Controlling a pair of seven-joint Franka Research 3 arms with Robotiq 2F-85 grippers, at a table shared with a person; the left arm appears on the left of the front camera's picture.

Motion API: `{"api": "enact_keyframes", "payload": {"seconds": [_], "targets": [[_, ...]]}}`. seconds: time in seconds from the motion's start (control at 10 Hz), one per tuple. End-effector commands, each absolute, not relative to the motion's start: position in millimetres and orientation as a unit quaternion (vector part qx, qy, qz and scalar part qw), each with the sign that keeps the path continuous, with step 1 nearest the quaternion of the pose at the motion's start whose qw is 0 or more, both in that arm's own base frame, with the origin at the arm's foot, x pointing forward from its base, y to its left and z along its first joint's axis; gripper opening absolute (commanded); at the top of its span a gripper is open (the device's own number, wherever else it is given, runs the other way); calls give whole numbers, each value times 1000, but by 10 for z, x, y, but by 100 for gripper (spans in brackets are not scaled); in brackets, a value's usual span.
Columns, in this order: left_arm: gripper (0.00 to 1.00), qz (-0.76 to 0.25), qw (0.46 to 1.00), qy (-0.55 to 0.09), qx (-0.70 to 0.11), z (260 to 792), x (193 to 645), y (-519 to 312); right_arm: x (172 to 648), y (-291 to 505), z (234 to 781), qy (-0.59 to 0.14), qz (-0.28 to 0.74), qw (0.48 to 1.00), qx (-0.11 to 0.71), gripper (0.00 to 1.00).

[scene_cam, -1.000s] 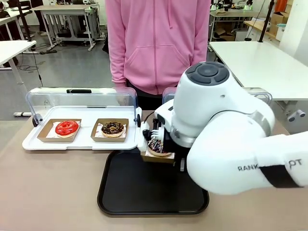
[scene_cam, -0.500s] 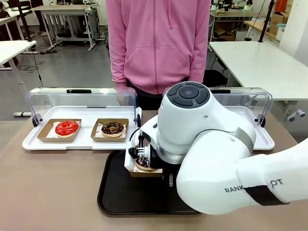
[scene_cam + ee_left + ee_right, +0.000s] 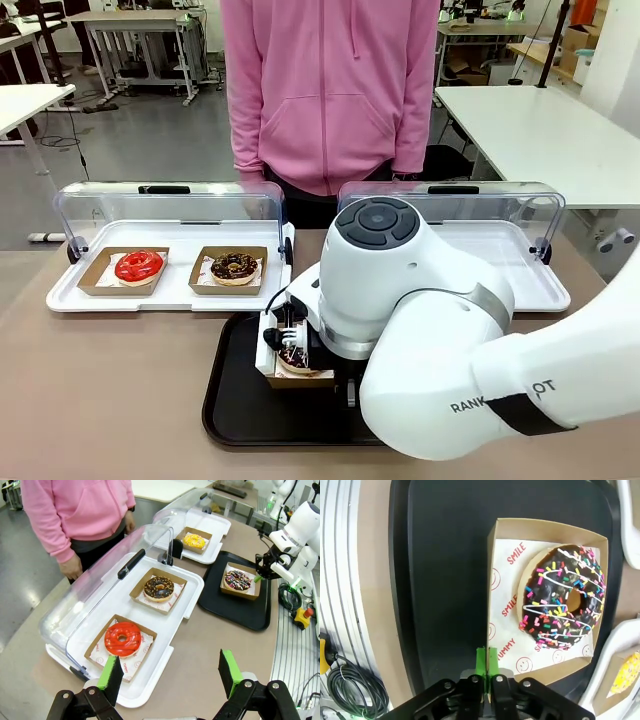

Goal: Move the fourth donut from the left to the tray.
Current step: Pick up the Paper togo box containing the Donut indicated by the person and place it on the Handle tray.

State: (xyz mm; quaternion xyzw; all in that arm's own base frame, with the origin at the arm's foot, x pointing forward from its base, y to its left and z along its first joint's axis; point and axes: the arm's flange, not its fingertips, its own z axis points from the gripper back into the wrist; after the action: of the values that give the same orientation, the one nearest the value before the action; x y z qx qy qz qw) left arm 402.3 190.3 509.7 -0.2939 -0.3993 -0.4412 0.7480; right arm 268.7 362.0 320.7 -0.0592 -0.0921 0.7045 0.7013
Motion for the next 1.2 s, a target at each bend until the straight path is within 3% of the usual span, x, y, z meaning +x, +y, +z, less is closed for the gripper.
{"api": "enact_keyframes", "payload": {"seconds": [0.0,0.6,0.7,0.8,0.9,1.0,1.1], "targets": [[100,-441,743,-405,-298,5123,4027,1890,2638,3659,3105,-98,703,702,-57,2],[100,-441,743,-405,-298,5123,4027,1890,2666,3611,3021,-87,708,699,-46,2],[100,-441,743,-405,-298,5123,4027,1890,2669,3597,3026,-81,711,697,-46,60],[100,-441,743,-405,-298,5123,4027,1890,2676,3587,3037,-83,711,697,-44,60],[100,-441,743,-405,-298,5123,4027,1890,2681,3563,3086,-84,710,698,-41,100],[100,-441,743,-405,-298,5123,4027,1890,2713,3511,3142,-85,712,697,-24,64],[100,-441,743,-405,-298,5123,4027,1890,2731,3459,3215,-88,711,698,-13,100]]}}
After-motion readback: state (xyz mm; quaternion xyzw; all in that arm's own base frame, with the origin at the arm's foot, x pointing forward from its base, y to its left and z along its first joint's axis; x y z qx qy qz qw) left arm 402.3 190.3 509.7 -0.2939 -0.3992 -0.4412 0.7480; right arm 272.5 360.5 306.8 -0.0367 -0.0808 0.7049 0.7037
